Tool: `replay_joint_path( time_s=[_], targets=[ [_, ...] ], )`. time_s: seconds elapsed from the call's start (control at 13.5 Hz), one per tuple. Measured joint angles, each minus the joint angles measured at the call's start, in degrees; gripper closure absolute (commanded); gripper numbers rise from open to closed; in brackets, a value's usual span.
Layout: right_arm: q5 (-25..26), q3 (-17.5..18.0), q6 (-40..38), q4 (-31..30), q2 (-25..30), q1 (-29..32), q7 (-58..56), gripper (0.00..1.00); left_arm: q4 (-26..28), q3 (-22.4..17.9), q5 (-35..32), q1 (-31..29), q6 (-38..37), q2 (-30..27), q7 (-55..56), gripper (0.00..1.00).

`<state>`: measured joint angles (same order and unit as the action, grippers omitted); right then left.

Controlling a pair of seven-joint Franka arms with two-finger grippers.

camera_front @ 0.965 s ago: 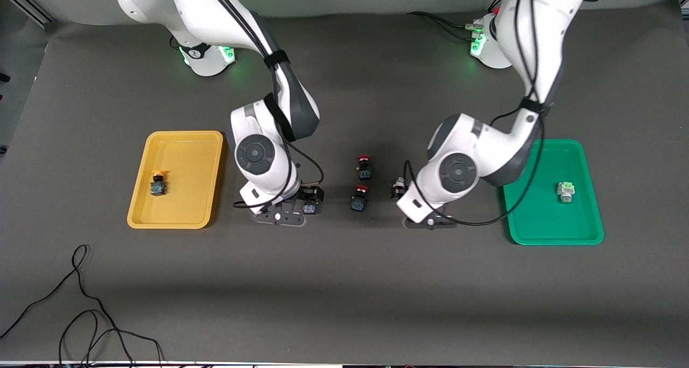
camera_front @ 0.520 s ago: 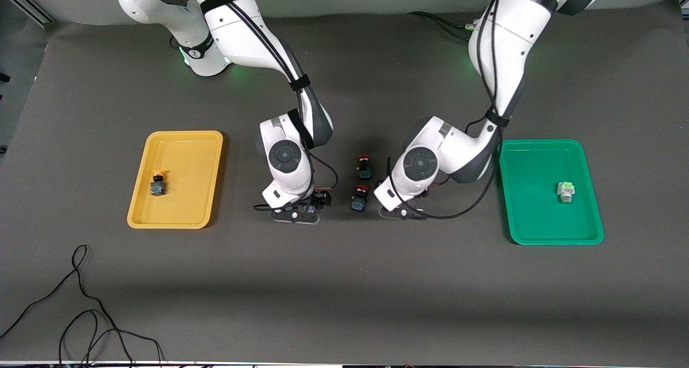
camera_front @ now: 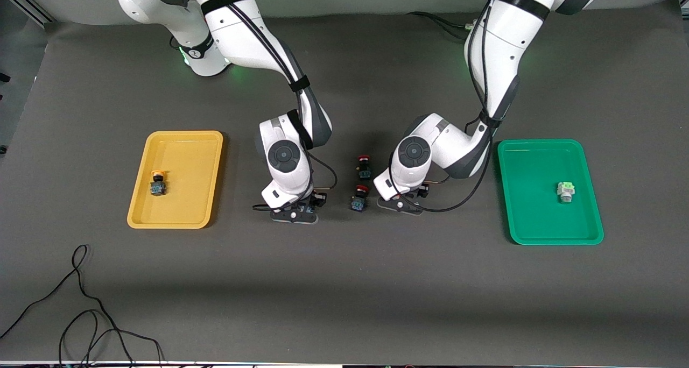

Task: Place green and yellow buttons in trays
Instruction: 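Carry both buttons with both grippers to the green and yellow trays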

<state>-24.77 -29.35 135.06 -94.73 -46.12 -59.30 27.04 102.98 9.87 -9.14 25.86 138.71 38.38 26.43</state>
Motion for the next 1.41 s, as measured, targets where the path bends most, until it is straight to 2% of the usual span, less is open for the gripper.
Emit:
replay_joint_path(
  time_s=[0.22,0.37,0.67,0.89,1.04,1.19,1.26,1.41],
  targets=[
    [0.0,-0.6,-1.7,0.4,1.5,0.2,0.0,0.57,-0.1,-0.6,0.0,-0.2,-1.8,-2.0,0.1,1.00],
    [0.0,-1.8,-7.7,2.0,4.4,0.2,0.0,0.57,-0.9,-0.9,0.0,-2.4,-9.6,-5.8,-0.3,1.00],
    [0.1,-6.2,-24.3,7.9,12.0,0.7,-0.5,0.57,-5.1,-0.1,0.8,-14.0,-33.0,-17.4,-11.1,1.00],
    [0.4,-9.5,-31.1,8.8,16.1,1.0,-4.6,0.58,-8.9,-0.2,0.9,-24.4,-43.2,-21.4,-21.1,1.00],
    [0.6,-13.7,-36.1,8.6,16.8,1.1,-12.3,0.60,-9.6,-0.2,1.1,-31.7,-43.8,-21.7,-27.2,1.00],
    [0.7,-19.6,-39.5,7.7,16.8,1.5,-23.2,0.61,-8.4,-0.1,2.3,-36.6,-41.9,-20.8,-30.0,1.00],
    [0.7,-22.7,-40.3,6.7,16.8,1.8,-29.0,0.62,-6.4,-0.1,3.2,-37.6,-39.2,-20.2,-30.2,1.00],
    [0.7,-28.6,-40.9,3.7,16.8,2.3,-39.7,0.62,1.0,0.0,4.9,-38.1,-29.2,-19.4,-30.1,1.00]
  ],
)
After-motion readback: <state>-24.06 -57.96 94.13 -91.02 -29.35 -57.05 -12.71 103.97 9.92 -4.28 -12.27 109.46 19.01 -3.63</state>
